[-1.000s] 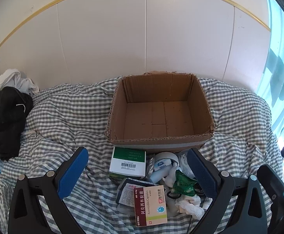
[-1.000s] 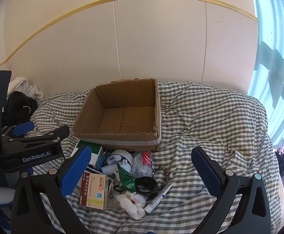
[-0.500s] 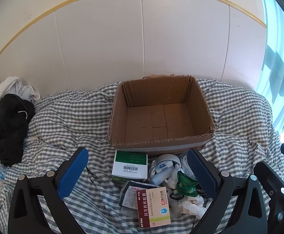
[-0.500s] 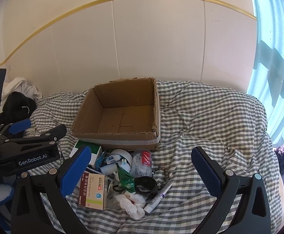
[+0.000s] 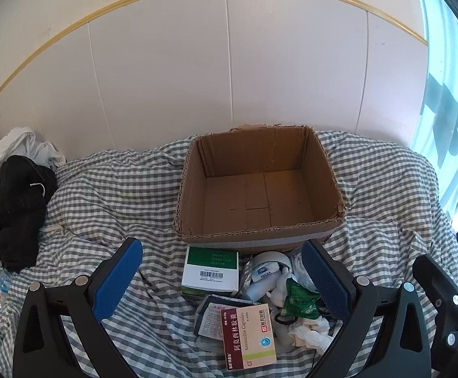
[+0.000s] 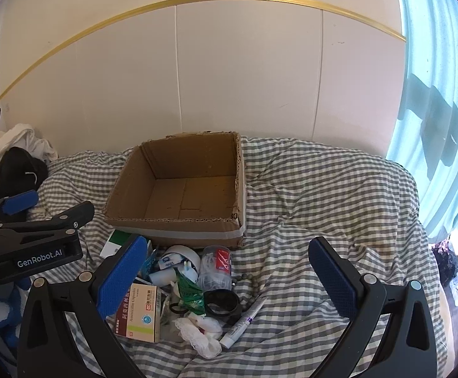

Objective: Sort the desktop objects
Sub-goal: 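Reach both tools toward the pile of medicine items, then grasp the Amoxicillin box with left tool while right tool grasps green foil packet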

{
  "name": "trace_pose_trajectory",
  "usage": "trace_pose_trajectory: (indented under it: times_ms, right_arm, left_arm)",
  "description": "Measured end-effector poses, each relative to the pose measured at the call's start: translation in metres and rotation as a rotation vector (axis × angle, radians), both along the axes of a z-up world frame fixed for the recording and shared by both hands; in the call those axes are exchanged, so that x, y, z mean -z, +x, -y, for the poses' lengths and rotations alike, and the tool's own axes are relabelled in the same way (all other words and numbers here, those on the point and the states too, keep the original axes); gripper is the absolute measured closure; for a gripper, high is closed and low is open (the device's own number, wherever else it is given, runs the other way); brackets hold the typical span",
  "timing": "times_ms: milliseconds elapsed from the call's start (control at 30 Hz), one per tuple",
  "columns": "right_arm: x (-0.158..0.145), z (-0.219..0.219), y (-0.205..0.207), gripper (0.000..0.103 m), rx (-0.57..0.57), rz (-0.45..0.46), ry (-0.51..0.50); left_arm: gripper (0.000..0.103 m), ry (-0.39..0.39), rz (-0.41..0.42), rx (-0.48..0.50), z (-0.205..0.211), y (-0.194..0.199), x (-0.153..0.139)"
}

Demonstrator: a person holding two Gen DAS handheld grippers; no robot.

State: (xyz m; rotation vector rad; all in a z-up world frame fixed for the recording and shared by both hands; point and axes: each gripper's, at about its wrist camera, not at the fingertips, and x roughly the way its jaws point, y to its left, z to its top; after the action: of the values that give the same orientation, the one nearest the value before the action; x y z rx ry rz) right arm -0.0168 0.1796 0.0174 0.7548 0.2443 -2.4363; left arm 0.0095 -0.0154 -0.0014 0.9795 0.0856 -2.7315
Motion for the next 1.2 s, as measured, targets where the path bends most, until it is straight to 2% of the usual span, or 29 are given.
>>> trace_pose_trajectory:
  times_ms: [400, 500, 800, 933, 1067, 1200]
  right_arm:
    - [0.010, -0.005, -0.010, 0.000, -0.017, 0.043, -0.012]
    - [0.018, -0.006, -0.017, 0.000, -0.017, 0.064, -0.008]
    - [0.057, 0.003, -0.039, 0.003, -0.050, 0.141, 0.046]
    - [0.079, 0.014, -0.046, 0.012, -0.083, 0.177, 0.077]
    - [0.098, 0.026, -0.049, 0.017, -0.134, 0.222, 0.096]
    - [0.116, 0.040, -0.048, 0.024, -0.189, 0.244, 0.122]
  left_arm:
    - [0.000, 0.011, -0.017, -0.017, 0.015, 0.002, 0.007]
    - [0.000, 0.001, 0.019, -0.020, 0.020, -0.001, 0.020]
    - [0.000, 0.047, 0.189, -0.008, 0.016, -0.005, 0.085]
    - [0.000, 0.045, 0.246, 0.005, 0.002, -0.004, 0.107]
    - [0.000, 0.111, 0.319, 0.033, -0.009, -0.009, 0.132]
    - [0.000, 0.128, 0.383, 0.031, -0.016, -0.016, 0.150]
